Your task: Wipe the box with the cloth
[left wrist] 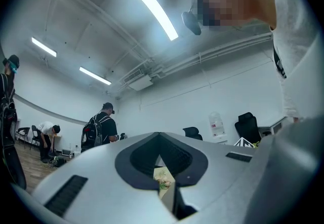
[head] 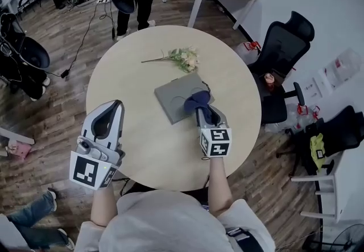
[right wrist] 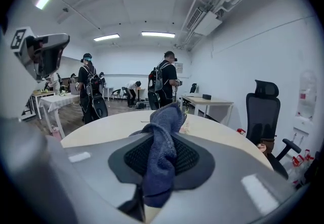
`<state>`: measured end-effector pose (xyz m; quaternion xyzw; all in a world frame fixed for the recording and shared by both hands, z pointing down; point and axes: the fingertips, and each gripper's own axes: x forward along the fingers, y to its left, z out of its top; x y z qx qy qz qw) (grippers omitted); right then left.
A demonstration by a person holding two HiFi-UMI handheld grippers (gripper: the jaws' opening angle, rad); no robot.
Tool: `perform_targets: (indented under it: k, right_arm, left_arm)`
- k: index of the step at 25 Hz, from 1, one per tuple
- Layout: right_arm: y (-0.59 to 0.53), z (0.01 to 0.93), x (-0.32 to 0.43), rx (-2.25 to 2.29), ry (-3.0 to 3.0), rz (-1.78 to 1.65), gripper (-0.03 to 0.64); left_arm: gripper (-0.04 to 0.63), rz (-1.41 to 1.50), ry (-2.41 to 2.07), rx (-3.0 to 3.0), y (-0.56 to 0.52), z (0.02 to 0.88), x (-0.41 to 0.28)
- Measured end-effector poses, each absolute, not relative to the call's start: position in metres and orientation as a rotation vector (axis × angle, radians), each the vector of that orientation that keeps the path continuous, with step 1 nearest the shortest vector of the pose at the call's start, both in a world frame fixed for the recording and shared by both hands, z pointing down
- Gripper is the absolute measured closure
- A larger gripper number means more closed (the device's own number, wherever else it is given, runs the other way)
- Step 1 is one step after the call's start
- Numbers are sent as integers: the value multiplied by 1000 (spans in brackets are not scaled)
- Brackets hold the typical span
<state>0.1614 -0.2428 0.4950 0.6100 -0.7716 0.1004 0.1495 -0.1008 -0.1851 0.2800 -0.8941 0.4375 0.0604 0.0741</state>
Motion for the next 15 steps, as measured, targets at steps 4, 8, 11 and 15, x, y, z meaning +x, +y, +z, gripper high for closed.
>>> perform_targets:
  k: [4, 8, 11, 15]
  right_arm:
    - [-224, 463, 161, 1790, -2251, 212, 523]
    - [-207, 436, 159, 1818, -2285, 151, 523]
    - [-196, 412, 156, 1845, -2318, 100, 523]
    - [-178, 392, 161, 1880, -2350, 53, 523]
  left_arm:
    - [592, 196, 1301, -2678, -178, 275, -97]
    - [592, 200, 1288, -2671, -170, 271, -93]
    - [592, 205, 1276, -2666, -165, 268, -90]
    - [592, 213, 1268, -2657, -155, 264, -82]
